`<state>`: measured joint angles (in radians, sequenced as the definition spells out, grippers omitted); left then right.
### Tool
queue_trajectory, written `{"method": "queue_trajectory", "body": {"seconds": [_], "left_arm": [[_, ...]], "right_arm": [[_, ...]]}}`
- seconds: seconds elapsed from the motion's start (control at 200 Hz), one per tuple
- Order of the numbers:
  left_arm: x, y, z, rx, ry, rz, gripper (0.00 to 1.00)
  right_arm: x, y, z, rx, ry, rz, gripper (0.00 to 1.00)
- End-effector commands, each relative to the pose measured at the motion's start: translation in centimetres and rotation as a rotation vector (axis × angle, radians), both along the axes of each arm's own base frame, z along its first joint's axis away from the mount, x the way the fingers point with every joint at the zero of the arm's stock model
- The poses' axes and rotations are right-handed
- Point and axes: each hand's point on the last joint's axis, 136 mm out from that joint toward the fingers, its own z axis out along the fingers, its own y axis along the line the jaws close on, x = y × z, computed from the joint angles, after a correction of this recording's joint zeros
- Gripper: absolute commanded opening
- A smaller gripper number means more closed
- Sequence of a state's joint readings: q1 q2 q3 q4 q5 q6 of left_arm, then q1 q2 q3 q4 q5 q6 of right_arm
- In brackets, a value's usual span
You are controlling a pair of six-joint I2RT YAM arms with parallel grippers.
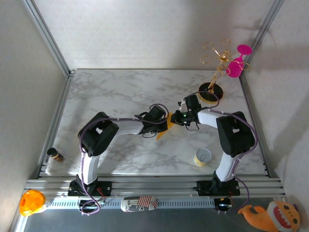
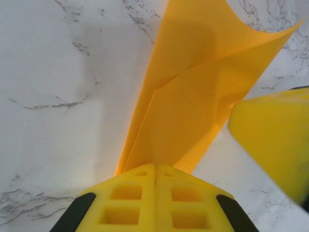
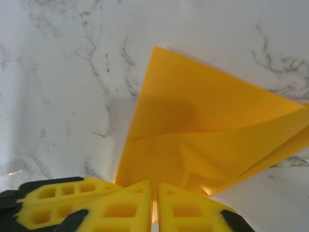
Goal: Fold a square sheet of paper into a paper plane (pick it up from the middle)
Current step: Fold the wing for the fifth time at the center of the table.
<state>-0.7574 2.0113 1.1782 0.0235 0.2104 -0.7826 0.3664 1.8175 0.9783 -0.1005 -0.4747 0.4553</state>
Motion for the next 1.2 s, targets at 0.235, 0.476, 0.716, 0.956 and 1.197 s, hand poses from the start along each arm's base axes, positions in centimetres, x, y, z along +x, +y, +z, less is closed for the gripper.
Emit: {"method": "queue_trajectory", "body": {"seconds": [0.235,0.476,0.716,0.956,1.197], "left_arm": [[-0.9,1.7,-1.7,0.079,0.044,0.014,0.00],[-0.5,-1.4,3.2,-0.074,-0.025,-0.074,0.05],[-1.7,-0.5,0.1,-0.016,0.043,-0.074,0.02],[-3.6,2.8,-3.5,0.126,0.118,-0.044,0.00],[-5.6,5.0,-5.7,0.196,0.170,-0.044,0.00]], "right_arm": [[0.0,-0.2,-3.3,-0.047,0.066,0.027,0.09],[-0.8,-0.5,-4.0,-0.068,0.118,0.001,0.08],[0.0,-0.3,-3.8,-0.065,0.113,-0.009,0.08],[1.8,-0.3,-3.1,-0.065,0.079,-0.023,0.08],[5.2,-2.6,-2.9,-0.071,0.031,-0.111,0.08]]}}
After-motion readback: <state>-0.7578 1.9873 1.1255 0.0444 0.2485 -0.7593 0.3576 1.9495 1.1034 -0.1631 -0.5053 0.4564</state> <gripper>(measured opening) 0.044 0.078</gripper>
